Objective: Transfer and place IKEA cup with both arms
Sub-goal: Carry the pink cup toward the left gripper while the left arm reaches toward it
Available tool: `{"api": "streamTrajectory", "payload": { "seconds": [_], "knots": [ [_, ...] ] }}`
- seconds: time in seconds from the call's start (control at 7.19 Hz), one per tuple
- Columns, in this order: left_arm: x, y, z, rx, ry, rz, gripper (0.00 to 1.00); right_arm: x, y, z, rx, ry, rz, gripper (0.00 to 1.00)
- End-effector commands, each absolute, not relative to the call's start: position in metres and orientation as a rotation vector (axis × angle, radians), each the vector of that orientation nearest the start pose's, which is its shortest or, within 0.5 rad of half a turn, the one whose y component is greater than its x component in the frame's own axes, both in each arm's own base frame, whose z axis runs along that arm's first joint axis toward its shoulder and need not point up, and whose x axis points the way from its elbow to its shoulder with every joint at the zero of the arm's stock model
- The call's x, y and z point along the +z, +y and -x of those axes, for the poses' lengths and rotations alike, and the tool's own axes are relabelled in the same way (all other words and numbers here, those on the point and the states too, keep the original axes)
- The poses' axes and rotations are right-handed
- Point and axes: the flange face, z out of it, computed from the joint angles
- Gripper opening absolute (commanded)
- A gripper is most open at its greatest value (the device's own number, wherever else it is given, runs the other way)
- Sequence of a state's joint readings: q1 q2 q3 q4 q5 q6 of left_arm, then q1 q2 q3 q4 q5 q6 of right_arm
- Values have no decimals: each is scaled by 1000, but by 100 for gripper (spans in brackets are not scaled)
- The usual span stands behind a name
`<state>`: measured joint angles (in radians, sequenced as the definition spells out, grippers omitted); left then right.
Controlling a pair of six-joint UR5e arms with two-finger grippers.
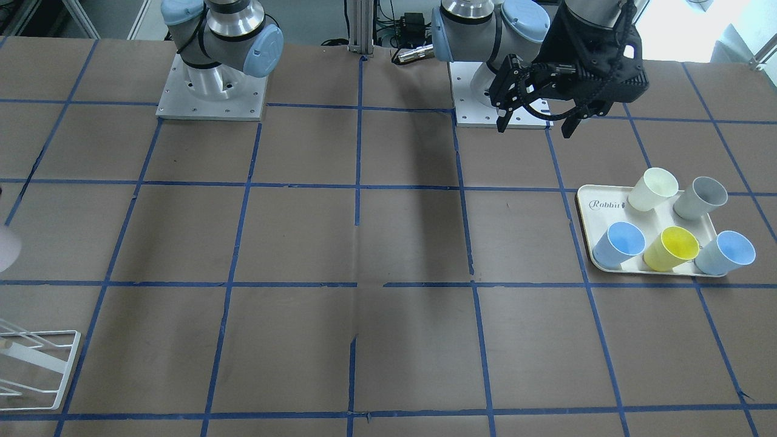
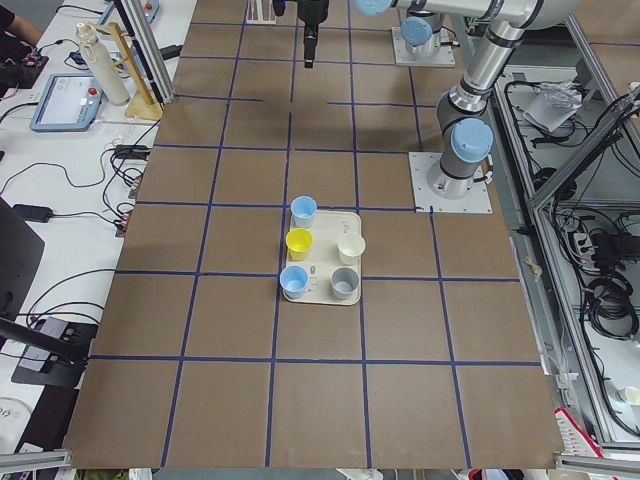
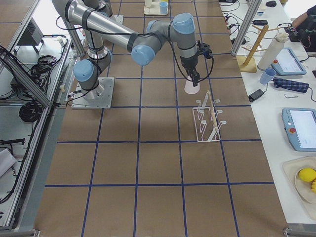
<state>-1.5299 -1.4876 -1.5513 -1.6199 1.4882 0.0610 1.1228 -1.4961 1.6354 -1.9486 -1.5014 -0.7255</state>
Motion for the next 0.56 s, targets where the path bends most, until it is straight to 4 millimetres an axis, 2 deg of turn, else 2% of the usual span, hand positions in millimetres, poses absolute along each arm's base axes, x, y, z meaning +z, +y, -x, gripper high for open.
{"api": "streamTrajectory", "payload": {
  "seconds": [0.0, 0.28, 0.42],
  "knots": [
    [538, -462, 100, -60, 3393, 91, 100, 461, -541, 18, -262, 3120, 260, 0],
    [526, -458, 77, 1, 3619, 93, 100, 461, -537, -66, -242, 3091, 115, 0],
    [513, -459, 71, 45, 3729, 175, 100, 460, -532, -103, -233, 3081, 55, 0]
  ]
}}
